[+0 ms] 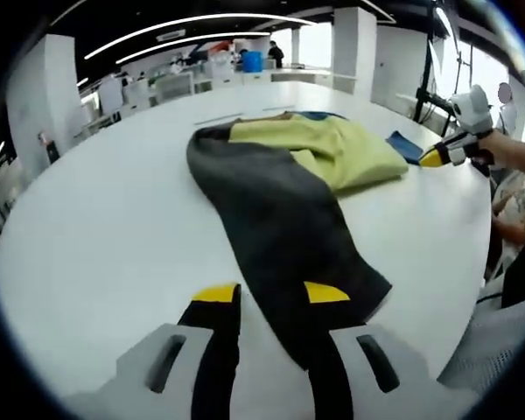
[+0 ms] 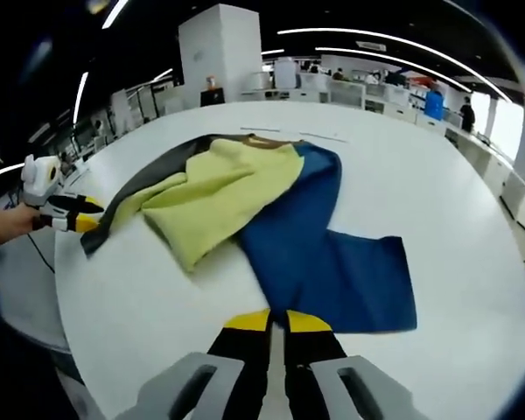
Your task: Fold the garment on the visible template until the final outline fits inside the template.
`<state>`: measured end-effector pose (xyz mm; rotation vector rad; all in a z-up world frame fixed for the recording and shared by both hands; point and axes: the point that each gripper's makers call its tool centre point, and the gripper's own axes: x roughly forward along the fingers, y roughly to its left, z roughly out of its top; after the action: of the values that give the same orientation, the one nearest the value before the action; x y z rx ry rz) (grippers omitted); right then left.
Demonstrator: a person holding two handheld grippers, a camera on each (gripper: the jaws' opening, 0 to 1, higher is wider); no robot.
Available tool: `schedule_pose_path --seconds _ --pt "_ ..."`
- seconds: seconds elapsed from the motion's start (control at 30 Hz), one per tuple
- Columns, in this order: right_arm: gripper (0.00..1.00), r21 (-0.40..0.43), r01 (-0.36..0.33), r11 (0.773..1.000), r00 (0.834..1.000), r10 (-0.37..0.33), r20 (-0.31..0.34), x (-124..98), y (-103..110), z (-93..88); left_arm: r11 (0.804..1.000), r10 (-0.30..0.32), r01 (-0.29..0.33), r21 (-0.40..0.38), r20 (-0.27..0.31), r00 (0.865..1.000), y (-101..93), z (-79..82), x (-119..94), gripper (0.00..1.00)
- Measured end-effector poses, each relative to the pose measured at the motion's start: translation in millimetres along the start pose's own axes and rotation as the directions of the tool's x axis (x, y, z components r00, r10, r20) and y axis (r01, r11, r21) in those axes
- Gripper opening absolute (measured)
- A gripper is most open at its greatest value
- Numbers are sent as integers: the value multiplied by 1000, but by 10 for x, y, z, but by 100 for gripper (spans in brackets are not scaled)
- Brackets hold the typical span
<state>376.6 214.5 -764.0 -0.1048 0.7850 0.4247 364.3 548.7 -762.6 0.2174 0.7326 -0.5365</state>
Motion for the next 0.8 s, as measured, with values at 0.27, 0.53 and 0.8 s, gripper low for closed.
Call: schedule_pose_path --seconds 0.27,0.53,0.8 --pt "0 16 19 1000 1000 -19 13 -4 -4 1 999 20 -19 -49 15 1000 30 -3 -10 12" --pt "0 5 19 1000 1000 -19 21 -40 6 28 993 26 -24 -113 11 1000 51 -21 -22 0" --pt "0 -16 26 1000 998 -25 56 -201 -1 196 986 37 -30 -167 39 999 133 82 -144 0"
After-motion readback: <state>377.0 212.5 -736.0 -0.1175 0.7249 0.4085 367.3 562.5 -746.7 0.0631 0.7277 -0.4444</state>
